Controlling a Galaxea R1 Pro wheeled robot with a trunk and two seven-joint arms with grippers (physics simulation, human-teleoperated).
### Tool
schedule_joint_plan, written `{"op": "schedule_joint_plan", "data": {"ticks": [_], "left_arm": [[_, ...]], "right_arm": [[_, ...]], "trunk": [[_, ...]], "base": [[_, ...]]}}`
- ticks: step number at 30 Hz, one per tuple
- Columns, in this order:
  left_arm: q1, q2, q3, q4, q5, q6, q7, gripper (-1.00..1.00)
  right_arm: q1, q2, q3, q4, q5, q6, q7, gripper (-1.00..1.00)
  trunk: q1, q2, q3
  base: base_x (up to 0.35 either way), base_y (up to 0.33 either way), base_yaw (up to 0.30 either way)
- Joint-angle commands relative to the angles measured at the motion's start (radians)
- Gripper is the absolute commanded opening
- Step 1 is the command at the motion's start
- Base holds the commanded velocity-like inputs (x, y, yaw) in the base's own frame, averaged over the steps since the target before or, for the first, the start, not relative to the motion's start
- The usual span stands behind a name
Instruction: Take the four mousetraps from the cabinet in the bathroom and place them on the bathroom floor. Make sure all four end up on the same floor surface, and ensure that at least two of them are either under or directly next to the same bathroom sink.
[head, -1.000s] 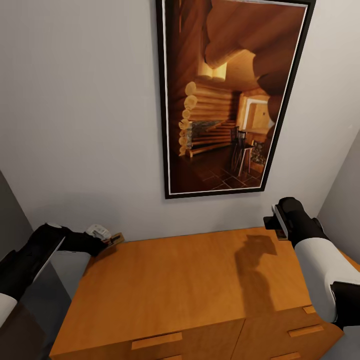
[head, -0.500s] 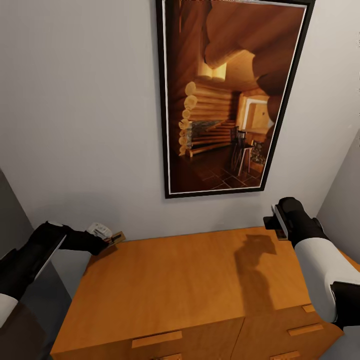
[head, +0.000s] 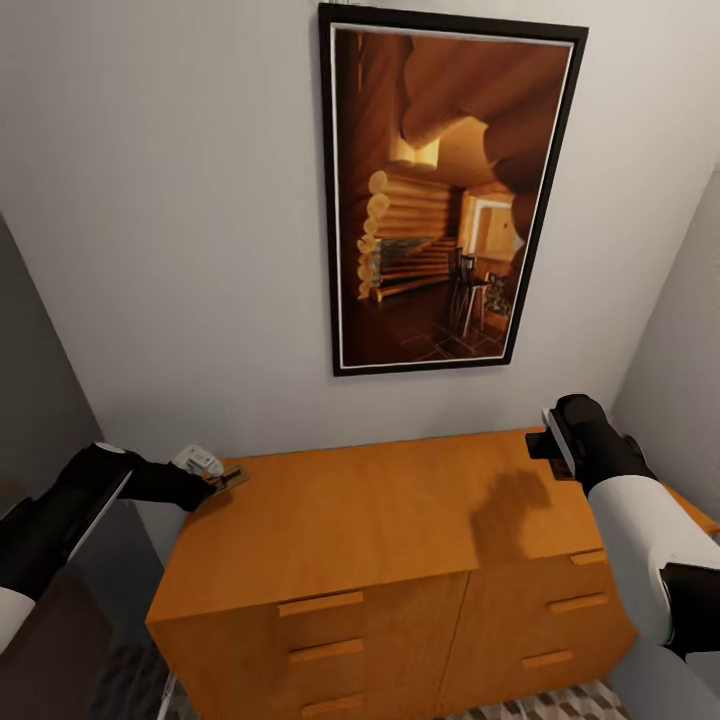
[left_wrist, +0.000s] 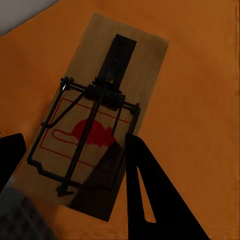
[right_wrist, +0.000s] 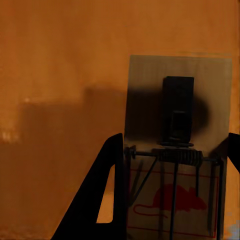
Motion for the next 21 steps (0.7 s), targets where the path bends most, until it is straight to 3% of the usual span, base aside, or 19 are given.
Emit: {"op": "schedule_joint_plan", "data": {"ticks": [1,7,21], "left_arm": [[-0.001,0.000,-0.001,0.000,-0.007,0.003,-0.009,-1.00],[-0.001,0.000,-0.001,0.003,-0.006,0.002,-0.007,-1.00],[-0.001,-0.006,0.004,0.009,-0.004,0.005,-0.004,-1.00]], "right_arm": [[-0.001,0.001,-0.002,-0.001,0.009,0.004,0.009,-1.00],[-0.001,0.006,-0.001,-0.001,0.011,0.004,0.009,-1.00],[-0.001,0.003,-0.001,-0.001,0.011,0.004,0.008,-1.00]], "trunk": [[0.000,-0.001,-0.002],[0.000,-0.001,-0.002],[0.000,-0.001,-0.002]], "base": [[-0.315,0.000,0.000],[-0.192,0.000,0.000],[-0.015,0.000,0.000]]}}
